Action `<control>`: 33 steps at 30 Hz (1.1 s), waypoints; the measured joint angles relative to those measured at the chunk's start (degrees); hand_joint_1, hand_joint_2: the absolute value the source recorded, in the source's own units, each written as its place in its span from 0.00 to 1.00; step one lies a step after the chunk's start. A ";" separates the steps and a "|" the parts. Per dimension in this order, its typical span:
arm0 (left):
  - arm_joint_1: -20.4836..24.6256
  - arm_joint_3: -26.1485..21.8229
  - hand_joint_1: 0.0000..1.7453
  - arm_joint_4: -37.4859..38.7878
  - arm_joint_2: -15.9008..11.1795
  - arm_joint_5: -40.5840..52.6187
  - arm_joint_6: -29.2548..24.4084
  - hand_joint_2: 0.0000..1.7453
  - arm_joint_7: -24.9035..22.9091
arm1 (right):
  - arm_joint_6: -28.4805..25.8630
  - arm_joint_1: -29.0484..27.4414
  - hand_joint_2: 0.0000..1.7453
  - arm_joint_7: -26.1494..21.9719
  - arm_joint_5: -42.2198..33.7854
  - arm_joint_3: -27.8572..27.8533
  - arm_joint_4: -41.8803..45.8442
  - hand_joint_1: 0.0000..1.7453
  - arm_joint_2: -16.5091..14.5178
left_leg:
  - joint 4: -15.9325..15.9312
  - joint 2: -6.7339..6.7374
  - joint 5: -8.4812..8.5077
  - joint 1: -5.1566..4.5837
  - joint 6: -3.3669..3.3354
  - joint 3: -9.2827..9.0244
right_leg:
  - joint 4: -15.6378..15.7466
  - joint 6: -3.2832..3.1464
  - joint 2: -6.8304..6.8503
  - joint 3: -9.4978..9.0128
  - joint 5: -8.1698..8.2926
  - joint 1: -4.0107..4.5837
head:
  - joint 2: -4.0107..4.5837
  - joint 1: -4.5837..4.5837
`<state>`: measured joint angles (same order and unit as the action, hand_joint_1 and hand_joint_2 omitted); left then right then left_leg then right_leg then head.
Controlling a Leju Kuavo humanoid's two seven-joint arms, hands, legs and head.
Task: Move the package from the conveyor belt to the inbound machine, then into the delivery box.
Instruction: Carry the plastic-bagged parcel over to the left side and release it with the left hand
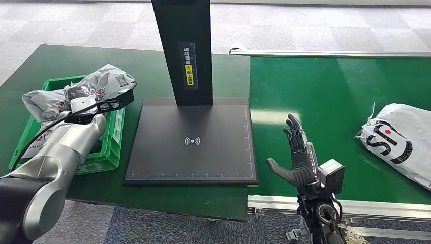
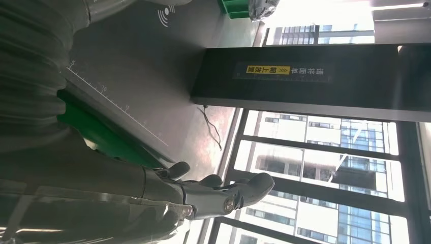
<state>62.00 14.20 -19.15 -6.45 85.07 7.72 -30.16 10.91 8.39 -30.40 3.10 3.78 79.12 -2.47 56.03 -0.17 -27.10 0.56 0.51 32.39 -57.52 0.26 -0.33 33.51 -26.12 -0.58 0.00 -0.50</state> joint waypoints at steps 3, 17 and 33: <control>-0.05 -0.28 1.00 0.27 -0.33 0.01 0.49 1.00 -0.01 | 0.00 0.50 1.00 0.10 0.01 0.01 -0.44 0.00 -0.17 | 0.00 0.03 0.00 0.00 0.00 0.00 | 0.00 0.00 -0.01 -0.01 0.00 0.00 | 0.00 -0.01; -1.41 -2.34 0.00 1.24 -3.95 0.86 -0.81 1.00 -2.78 | 0.00 2.84 1.00 1.15 0.43 0.92 -2.86 0.00 -1.36 | -0.01 0.08 0.00 0.01 0.00 0.01 | -0.01 -0.01 -0.02 0.02 0.00 0.02 | 0.00 0.00; -3.14 -8.73 0.00 -1.89 -6.79 -1.56 -38.87 0.00 14.34 | 0.04 -0.98 1.00 2.72 -0.39 1.09 1.15 0.00 -1.04 | 0.00 0.06 0.00 0.01 0.01 0.03 | 0.00 -0.01 -0.01 0.08 -0.01 0.02 | 0.01 0.00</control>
<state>58.86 5.47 -21.04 -13.24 83.51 -31.15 -15.82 10.95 7.41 -27.68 2.72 4.87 80.26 -3.51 56.03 -0.11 -27.10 0.56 0.51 32.42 -57.52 0.25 -0.34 33.59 -26.13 -0.57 0.01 -0.50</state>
